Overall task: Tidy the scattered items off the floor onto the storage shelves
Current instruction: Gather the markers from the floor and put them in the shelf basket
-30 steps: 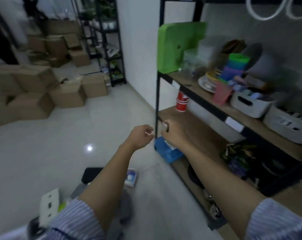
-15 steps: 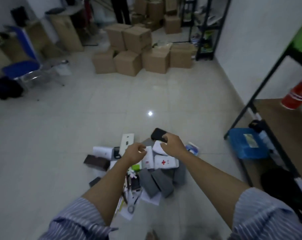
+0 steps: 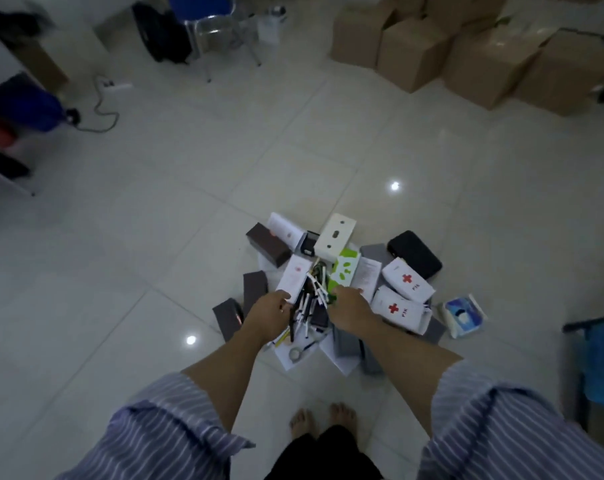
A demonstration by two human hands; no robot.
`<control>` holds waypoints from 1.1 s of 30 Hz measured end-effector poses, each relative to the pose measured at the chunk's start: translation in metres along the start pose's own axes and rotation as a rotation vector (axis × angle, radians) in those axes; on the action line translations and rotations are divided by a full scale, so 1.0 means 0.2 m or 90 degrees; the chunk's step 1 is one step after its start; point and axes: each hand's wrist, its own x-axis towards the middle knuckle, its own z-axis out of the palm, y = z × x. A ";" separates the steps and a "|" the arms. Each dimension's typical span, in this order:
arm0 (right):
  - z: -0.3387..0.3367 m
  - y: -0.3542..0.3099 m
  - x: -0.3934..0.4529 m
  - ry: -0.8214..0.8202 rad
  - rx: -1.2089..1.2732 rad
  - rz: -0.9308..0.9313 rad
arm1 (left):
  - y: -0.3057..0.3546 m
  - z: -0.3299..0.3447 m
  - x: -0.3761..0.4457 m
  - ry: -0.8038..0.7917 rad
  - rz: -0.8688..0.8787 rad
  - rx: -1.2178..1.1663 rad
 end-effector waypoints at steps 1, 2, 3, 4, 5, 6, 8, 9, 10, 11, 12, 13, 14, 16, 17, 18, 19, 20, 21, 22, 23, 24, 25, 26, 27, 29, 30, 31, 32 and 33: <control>0.03 0.00 0.06 0.005 -0.013 -0.002 | -0.03 0.03 0.02 0.011 -0.009 -0.011; 0.06 0.00 0.12 0.007 -0.023 0.003 | -0.06 0.06 0.05 0.018 -0.018 -0.019; 0.09 0.01 0.18 0.010 -0.032 0.000 | -0.09 0.09 0.10 0.024 -0.026 -0.026; 0.12 0.02 0.25 0.005 -0.038 0.002 | -0.13 0.14 0.14 0.029 -0.037 -0.036; 0.16 0.04 0.32 0.006 -0.032 -0.001 | -0.18 0.18 0.20 0.037 -0.046 -0.044; 0.20 0.07 0.40 0.002 -0.030 0.008 | -0.23 0.23 0.25 0.045 -0.055 -0.049; 0.29 0.13 0.56 -0.006 -0.028 0.012 | -0.33 0.35 0.37 0.053 -0.059 -0.050; 0.34 0.17 0.64 -0.010 -0.026 0.004 | -0.39 0.42 0.44 0.051 -0.058 -0.045; 0.40 0.21 0.73 -0.020 -0.028 0.004 | -0.46 0.49 0.51 0.045 -0.058 -0.037; 0.47 0.25 0.80 -0.034 -0.036 -0.001 | -0.52 0.58 0.57 0.035 -0.062 -0.031; 0.54 0.30 0.88 -0.047 -0.044 -0.003 | -0.58 0.67 0.63 0.026 -0.070 -0.027; 0.62 0.35 0.96 -0.050 -0.053 -0.008 | -0.65 0.76 0.70 0.016 -0.079 -0.018; 0.71 0.40 1.04 -0.052 -0.057 -0.001 | -0.72 0.86 0.76 0.006 -0.085 -0.010; 0.90 0.50 1.21 -0.052 -0.024 0.019 | -0.85 1.05 0.89 -0.005 -0.103 -0.001; 0.99 0.54 1.29 -0.056 -0.008 0.027 | -0.92 1.15 0.96 -0.003 -0.107 0.005; 1.07 0.58 1.38 -0.058 0.003 0.033 | -0.98 1.24 1.03 0.007 -0.101 0.014; 1.15 0.63 1.46 -0.054 0.008 0.034 | -1.05 1.32 1.10 0.014 -0.093 0.028; 1.21 0.66 1.55 -0.047 0.012 0.032 | -1.11 1.39 1.18 0.020 -0.082 0.044; 1.27 0.71 1.64 -0.038 0.014 0.025 | -1.16 1.45 1.26 0.024 -0.073 0.060; 1.33 0.75 1.73 -0.029 0.015 0.017 | -1.21 1.51 1.33 0.028 -0.067 0.074; 1.37 0.78 1.82 -0.018 0.011 0.007 | -1.26 1.56 1.42 0.039 -0.057 0.084; 1.41 0.82 1.91 -0.001 0.014 -0.004 | -1.30 1.60 1.50 0.052 -0.045 0.092; 1.45 0.85 2.00 0.023 0.025 -0.009 | -1.34 1.64 1.58 0.065 -0.034 0.099; 1.48 0.89 2.08 0.051 0.051 -0.010 | -1.38 1.68 1.66 0.081 -0.024 0.093; 1.50 0.92 2.14 0.082 0.079 -0.010 | -1.42 1.72 1.73 0.089 -0.018 0.081; 1.54 0.96 2.24 0.154 0.119 -0.018 | -1.47 1.77 1.85 0.106 -0.007 0.055; 1.55 0.98 2.29 0.191 0.140 -0.022 | -1.48 1.79 1.89 0.111 -0.005 0.048; 1.56 0.98 2.32 0.228 0.159 -0.029 | -1.49 1.81 1.93 0.123 0.001 0.038; 1.57 0.99 2.36 0.267 0.176 -0.036 | -1.49 1.84 1.97 0.142 0.005 0.024; 1.58 0.98 2.39 0.300 0.186 -0.038 | -1.48 1.87 2.00 0.167 0.008 0.002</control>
